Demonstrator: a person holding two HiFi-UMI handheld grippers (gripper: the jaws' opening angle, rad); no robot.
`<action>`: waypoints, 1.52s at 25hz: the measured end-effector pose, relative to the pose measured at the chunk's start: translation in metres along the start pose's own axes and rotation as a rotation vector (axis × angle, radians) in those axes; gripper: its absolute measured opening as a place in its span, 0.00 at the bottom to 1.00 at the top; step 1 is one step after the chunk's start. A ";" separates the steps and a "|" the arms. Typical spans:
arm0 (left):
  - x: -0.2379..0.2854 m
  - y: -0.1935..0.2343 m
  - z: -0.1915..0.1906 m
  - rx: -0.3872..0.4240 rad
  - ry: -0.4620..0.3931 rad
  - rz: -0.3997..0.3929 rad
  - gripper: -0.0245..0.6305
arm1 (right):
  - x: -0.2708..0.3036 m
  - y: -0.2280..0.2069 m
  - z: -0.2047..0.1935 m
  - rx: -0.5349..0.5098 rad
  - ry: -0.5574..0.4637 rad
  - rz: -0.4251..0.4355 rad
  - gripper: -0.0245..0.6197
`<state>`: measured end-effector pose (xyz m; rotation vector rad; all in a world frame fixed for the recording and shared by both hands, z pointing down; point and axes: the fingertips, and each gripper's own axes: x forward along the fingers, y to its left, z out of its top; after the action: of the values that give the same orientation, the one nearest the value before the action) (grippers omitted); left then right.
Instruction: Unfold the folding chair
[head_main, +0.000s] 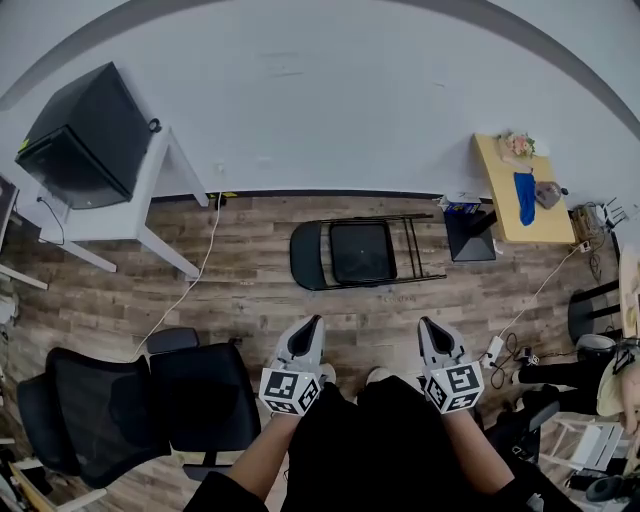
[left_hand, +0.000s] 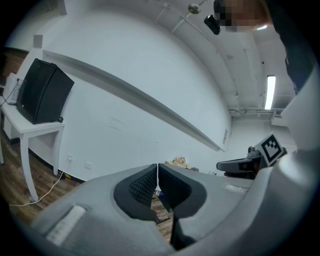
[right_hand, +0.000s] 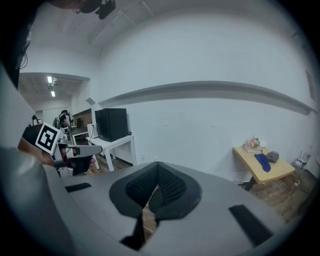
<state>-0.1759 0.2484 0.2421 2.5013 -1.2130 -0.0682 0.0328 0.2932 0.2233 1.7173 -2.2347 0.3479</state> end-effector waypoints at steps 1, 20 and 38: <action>0.003 0.003 -0.001 -0.011 0.002 0.003 0.07 | 0.005 -0.002 0.000 0.005 0.000 0.003 0.03; 0.130 0.034 0.024 0.010 0.053 0.190 0.07 | 0.147 -0.099 0.037 0.076 -0.022 0.200 0.03; 0.224 0.113 0.016 -0.037 0.093 0.303 0.07 | 0.279 -0.144 0.012 0.095 0.157 0.254 0.03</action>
<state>-0.1221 0.0074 0.2900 2.2349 -1.5192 0.1013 0.1045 0.0028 0.3193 1.3950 -2.3540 0.6334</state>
